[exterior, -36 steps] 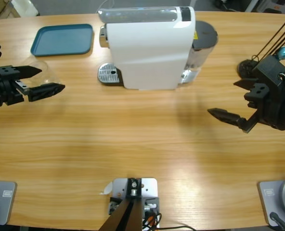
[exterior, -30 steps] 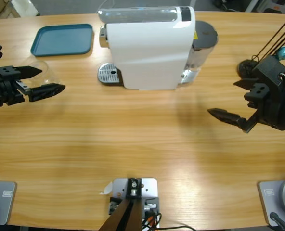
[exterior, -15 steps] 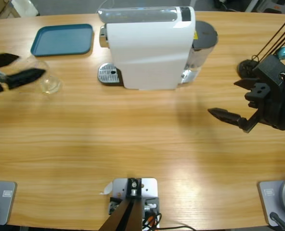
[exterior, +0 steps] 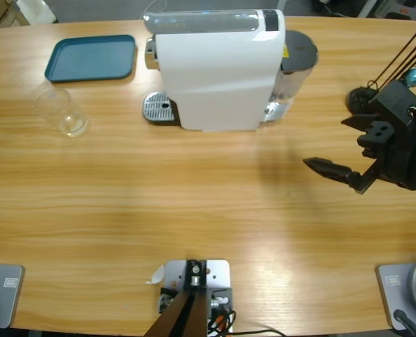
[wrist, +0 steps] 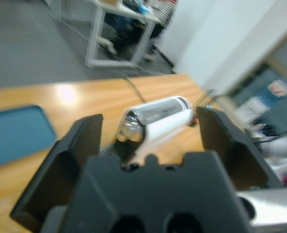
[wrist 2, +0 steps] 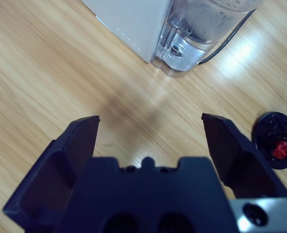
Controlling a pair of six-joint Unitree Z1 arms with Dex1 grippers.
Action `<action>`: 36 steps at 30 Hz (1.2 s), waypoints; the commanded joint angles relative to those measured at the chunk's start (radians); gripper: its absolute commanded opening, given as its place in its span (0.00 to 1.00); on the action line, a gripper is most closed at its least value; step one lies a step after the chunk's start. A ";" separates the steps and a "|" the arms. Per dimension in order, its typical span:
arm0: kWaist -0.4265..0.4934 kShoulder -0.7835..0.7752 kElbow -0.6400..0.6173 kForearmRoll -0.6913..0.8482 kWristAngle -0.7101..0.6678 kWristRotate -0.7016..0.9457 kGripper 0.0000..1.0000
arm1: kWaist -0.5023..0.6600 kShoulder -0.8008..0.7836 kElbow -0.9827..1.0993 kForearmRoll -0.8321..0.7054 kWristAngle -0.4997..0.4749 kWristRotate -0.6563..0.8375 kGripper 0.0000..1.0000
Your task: Pour coffee
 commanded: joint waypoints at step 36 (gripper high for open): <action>0.072 0.643 0.035 -0.543 -0.485 -0.580 0.60 | 0.010 -0.032 0.011 0.014 0.005 -0.007 0.92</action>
